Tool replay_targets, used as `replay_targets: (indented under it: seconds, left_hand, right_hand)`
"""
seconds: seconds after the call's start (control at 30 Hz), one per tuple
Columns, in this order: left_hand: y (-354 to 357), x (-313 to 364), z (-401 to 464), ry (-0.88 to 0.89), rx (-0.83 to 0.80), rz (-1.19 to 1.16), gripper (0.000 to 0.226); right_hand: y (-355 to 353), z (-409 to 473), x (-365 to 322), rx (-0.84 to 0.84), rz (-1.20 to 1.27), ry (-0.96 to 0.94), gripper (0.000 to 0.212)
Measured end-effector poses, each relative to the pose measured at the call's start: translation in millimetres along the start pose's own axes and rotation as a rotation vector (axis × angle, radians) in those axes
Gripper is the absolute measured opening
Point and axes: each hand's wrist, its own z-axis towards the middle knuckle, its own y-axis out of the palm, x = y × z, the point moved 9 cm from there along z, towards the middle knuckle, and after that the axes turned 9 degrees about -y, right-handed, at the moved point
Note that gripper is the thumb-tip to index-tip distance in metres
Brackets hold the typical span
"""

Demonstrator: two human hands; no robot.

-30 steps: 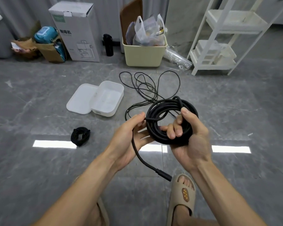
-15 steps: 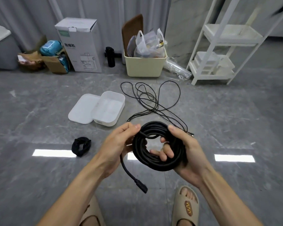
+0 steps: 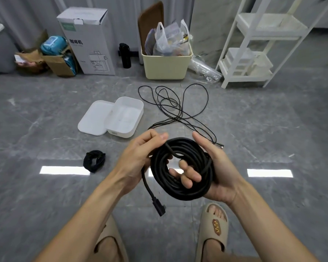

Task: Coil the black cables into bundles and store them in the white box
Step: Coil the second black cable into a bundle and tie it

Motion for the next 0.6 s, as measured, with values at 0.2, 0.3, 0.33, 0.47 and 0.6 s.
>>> replay_targets:
  seconds: [0.2, 0.3, 0.33, 0.47, 0.6]
  left_hand:
    - [9.1, 0.6, -2.4, -0.037, -0.111, 0.042, 0.025]
    - [13.6, 0.3, -3.6, -0.058, -0.164, 0.111, 0.027]
    - [16.2, -1.0, -4.5, -0.071, -0.174, 0.139, 0.026]
    - [22.9, -4.5, -6.0, -0.096, -0.151, 0.23, 0.025]
    - [11.5, -0.3, -1.2, -0.031, -0.005, 0.153, 0.035]
  right_hand:
    - [-4.5, -8.2, -1.5, -0.123, -0.162, 0.098, 0.083]
    - [-6.4, -12.4, -2.6, -0.156, -0.254, 0.123, 0.085]
    - [-8.9, -12.8, 0.6, -0.132, -0.326, 0.148, 0.083]
    - [-17.4, -3.9, 6.8, 0.027, -0.595, 0.11, 0.059]
    - [-9.0, 6.7, -4.7, 0.118, -0.45, -0.085, 0.035]
